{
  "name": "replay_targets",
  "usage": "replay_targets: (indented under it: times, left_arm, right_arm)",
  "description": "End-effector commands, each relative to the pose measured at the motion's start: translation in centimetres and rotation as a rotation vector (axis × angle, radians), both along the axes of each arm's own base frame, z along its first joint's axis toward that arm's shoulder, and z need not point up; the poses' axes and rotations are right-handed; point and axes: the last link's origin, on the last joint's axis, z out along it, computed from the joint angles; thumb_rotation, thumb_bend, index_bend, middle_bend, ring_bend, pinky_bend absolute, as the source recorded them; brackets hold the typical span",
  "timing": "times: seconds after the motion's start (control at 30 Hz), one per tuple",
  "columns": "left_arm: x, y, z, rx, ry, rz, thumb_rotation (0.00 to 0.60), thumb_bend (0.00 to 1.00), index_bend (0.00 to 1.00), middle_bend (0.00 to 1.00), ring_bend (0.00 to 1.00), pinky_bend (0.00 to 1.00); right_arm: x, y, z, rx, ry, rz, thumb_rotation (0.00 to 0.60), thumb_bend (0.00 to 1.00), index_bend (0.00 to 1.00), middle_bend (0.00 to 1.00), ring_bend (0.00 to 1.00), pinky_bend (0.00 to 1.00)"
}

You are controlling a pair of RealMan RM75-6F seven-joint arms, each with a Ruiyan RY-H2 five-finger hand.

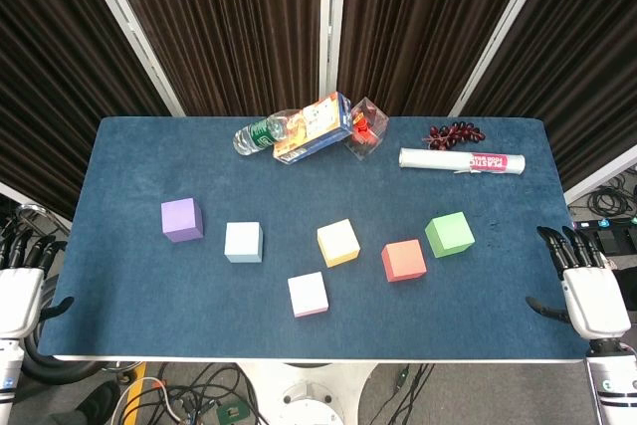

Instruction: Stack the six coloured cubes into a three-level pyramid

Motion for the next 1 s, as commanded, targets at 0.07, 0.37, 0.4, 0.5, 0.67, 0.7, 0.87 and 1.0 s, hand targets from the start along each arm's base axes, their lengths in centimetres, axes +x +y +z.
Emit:
replay_targets:
  times: [0.07,0.37,0.4,0.5,0.67,0.7,0.87,1.0]
  left_arm:
    - [0.1,-0.1,0.0,-0.001,0.002,-0.002,0.600,0.00,0.22,0.16,0.03,0.01]
    - [0.2,0.2,0.0,0.005,0.003,-0.011,0.600,0.00,0.22,0.16,0.04,0.01]
    - [0.3,0.2,0.0,0.005,0.004,-0.012,0.600,0.00,0.22,0.16,0.03,0.01]
    - [0.2,0.2,0.0,0.006,0.010,-0.014,0.600,0.00,0.22,0.16,0.03,0.01]
    - [0.1,0.0,-0.1,0.005,0.012,-0.012,0.600,0.00,0.22,0.16,0.03,0.01]
    - [0.1,0.1,-0.1,0.004,0.011,-0.010,0.600,0.00,0.22,0.16,0.03,0.01]
    - [0.0,0.1,0.1,0.004,0.010,-0.007,0.600,0.00,0.22,0.16,0.03,0.01]
    - [-0.1,0.1,0.2,0.000,0.010,0.003,0.600,0.00,0.22,0.16,0.03,0.01]
  right_arm:
    - [0.1,0.0,0.0,0.024,-0.012,0.007,0.600,0.00,0.00,0.10,0.02,0.06]
    - [3.3,-3.0,-0.9,0.151,-0.085,0.105,0.600,0.00,0.00,0.14,0.02,0.06]
    - [3.9,-3.6,-1.2,0.169,-0.085,0.122,0.600,0.00,0.00,0.14,0.02,0.06]
    - [6.2,-5.9,-2.8,0.233,-0.095,0.184,0.600,0.01,0.00,0.15,0.02,0.06]
    - [10.2,-9.5,-6.7,0.378,-0.118,0.251,0.600,0.03,0.00,0.16,0.02,0.06]
    - [10.9,-10.1,-7.5,0.405,-0.126,0.257,0.600,0.03,0.00,0.16,0.02,0.06]
    - [14.5,-13.3,-12.2,0.514,-0.160,0.285,0.600,0.03,0.00,0.16,0.02,0.06]
    - [16.4,-14.9,-15.1,0.547,-0.176,0.298,0.600,0.03,0.00,0.16,0.01,0.06]
